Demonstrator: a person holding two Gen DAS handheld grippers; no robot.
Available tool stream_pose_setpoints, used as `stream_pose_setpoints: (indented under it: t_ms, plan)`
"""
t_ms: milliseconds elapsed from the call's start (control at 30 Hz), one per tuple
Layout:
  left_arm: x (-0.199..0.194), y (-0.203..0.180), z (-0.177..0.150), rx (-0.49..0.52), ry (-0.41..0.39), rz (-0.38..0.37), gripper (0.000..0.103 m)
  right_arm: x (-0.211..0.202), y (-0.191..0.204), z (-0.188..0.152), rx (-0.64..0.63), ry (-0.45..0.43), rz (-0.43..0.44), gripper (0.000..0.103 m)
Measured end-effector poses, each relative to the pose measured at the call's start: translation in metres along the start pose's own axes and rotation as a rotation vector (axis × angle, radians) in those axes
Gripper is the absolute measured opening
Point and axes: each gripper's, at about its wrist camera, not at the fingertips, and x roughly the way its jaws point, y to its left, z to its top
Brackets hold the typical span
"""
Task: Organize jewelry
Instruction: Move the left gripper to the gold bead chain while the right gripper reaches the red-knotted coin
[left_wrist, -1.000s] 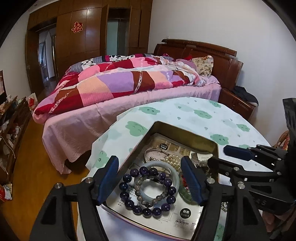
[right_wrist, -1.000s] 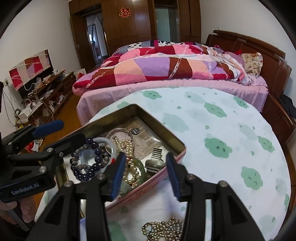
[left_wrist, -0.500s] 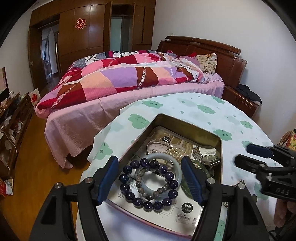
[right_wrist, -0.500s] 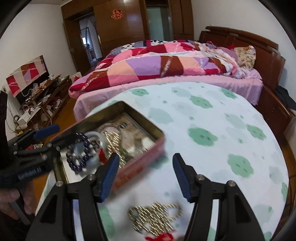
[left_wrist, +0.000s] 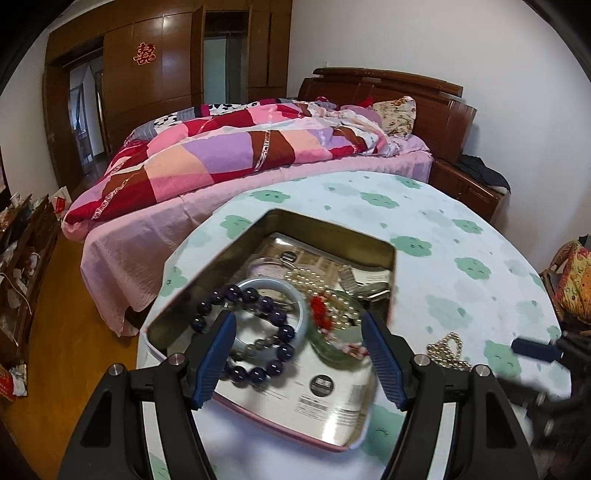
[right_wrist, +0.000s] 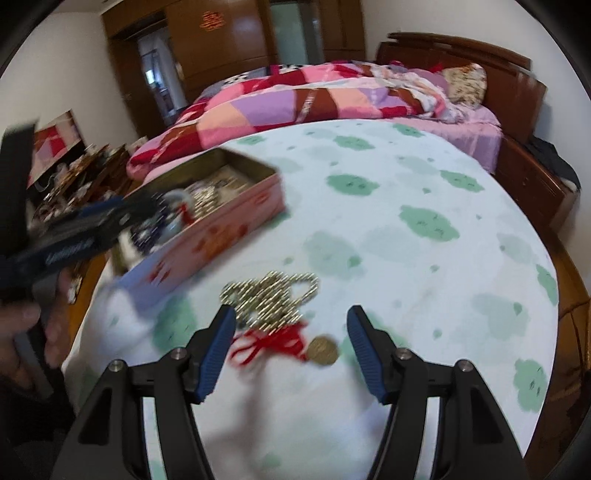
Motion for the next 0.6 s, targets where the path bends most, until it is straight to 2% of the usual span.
stream_pose_setpoints:
  t_ms: [100, 267, 300, 367, 400, 600]
  plan:
    - [-0.003, -0.003, 0.0, 0.002, -0.002, -0.004, 0.071, 0.0, 0.017, -0.009, -0.066, -0.002, 0.03, 0.065]
    - [-0.007, -0.009, -0.002, 0.013, -0.004, -0.023, 0.071, 0.016, 0.027, -0.015, -0.121, 0.024, 0.001, 0.065]
    - [-0.007, -0.011, -0.003, 0.017, -0.005, -0.022, 0.071, 0.019, 0.027, -0.015, -0.122, 0.029, -0.003, 0.06]
    - [-0.008, -0.016, -0.004, 0.031, -0.008, -0.028, 0.071, 0.026, 0.025, -0.016, -0.119, 0.052, -0.017, 0.035]
    - [-0.009, -0.017, -0.004, 0.036, -0.009, -0.032, 0.071, 0.027, 0.022, -0.017, -0.107, 0.057, -0.019, 0.01]
    - [-0.014, -0.032, -0.007, 0.082, -0.024, -0.055, 0.071, 0.007, 0.004, -0.019, -0.039, -0.01, -0.014, 0.005]
